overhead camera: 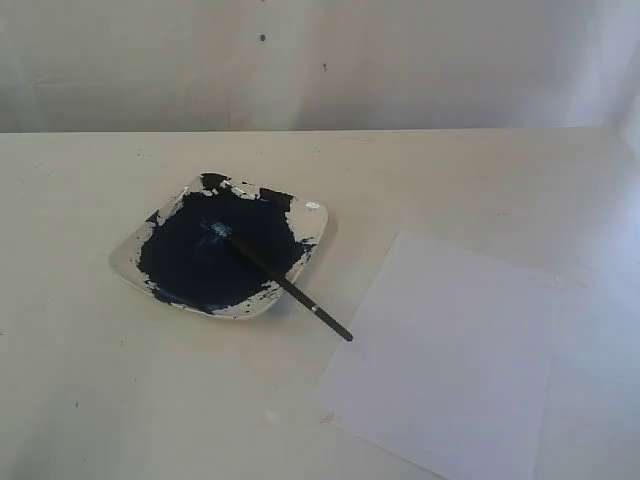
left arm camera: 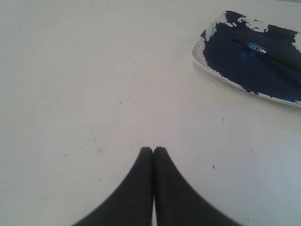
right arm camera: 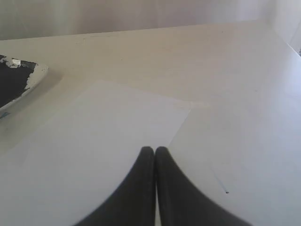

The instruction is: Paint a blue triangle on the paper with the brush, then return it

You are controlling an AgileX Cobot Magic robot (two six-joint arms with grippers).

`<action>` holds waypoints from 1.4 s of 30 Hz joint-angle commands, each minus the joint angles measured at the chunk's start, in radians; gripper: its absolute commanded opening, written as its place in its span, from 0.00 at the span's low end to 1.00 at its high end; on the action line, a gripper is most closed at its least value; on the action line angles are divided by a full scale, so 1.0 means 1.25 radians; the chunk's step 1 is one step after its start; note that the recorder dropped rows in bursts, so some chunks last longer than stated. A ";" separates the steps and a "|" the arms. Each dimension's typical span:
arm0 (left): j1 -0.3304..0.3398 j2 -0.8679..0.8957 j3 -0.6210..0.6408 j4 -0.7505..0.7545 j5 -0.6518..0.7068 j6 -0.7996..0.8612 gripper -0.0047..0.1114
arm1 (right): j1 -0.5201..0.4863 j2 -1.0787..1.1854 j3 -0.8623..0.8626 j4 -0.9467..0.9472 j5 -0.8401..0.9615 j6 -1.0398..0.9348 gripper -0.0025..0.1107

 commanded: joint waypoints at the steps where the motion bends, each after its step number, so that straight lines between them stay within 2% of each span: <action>1: 0.002 -0.003 0.004 -0.005 -0.003 -0.005 0.04 | 0.004 -0.005 0.002 0.000 -0.010 -0.009 0.02; 8: 0.002 -0.003 0.004 -0.005 -0.003 -0.005 0.04 | 0.004 -0.005 0.002 -0.027 -0.031 -0.047 0.02; 20: 0.002 -0.003 0.004 -0.005 -0.010 -0.005 0.04 | 0.004 -0.005 0.002 -0.033 -0.373 -0.047 0.02; 29: 0.002 -0.003 0.004 -0.005 -0.010 -0.005 0.04 | 0.004 -0.005 0.002 -0.033 -0.382 -0.016 0.02; 33: 0.002 -0.003 0.004 -0.005 -0.010 -0.005 0.04 | 0.004 -0.005 0.002 -0.028 -0.403 0.108 0.02; 38: 0.002 -0.003 0.004 -0.005 -0.010 -0.005 0.04 | 0.004 -0.005 0.002 0.006 -0.424 0.532 0.02; 42: 0.002 -0.003 0.004 -0.005 -0.010 -0.005 0.04 | 0.004 0.012 0.002 0.000 -0.442 0.566 0.02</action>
